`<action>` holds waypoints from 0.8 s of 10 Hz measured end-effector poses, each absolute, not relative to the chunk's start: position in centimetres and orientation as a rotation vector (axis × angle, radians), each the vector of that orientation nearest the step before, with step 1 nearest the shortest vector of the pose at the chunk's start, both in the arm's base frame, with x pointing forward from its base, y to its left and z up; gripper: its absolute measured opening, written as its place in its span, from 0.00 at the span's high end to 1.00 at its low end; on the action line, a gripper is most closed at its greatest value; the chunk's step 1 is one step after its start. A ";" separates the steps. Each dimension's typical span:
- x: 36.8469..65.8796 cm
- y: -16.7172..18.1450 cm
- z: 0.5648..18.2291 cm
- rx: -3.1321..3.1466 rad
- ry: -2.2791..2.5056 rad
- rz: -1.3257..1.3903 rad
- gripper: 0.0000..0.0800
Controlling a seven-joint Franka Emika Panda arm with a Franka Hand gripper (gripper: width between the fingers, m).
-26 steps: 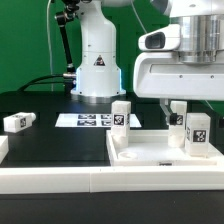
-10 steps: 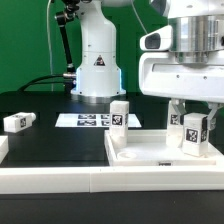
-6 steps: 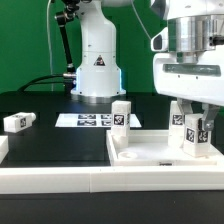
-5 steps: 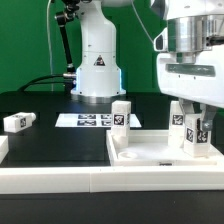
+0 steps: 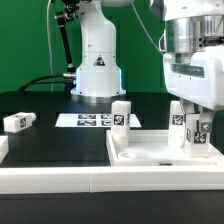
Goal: Assemble square table
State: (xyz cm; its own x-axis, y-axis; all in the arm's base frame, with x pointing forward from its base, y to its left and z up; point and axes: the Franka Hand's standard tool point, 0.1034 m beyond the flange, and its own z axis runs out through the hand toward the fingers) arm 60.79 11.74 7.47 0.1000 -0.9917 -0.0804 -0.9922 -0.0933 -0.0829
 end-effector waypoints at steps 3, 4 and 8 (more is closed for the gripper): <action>61.0 12.0 7.3 -2.458 1.772 -0.003 0.21; 61.2 12.0 7.3 -2.536 1.643 -0.041 0.19; 61.2 11.9 7.3 -2.713 1.339 -0.062 0.19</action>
Offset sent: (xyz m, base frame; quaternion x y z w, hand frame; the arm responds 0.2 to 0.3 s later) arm 0.0039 0.0127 -0.0043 0.0646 -0.0109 -0.2121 0.9751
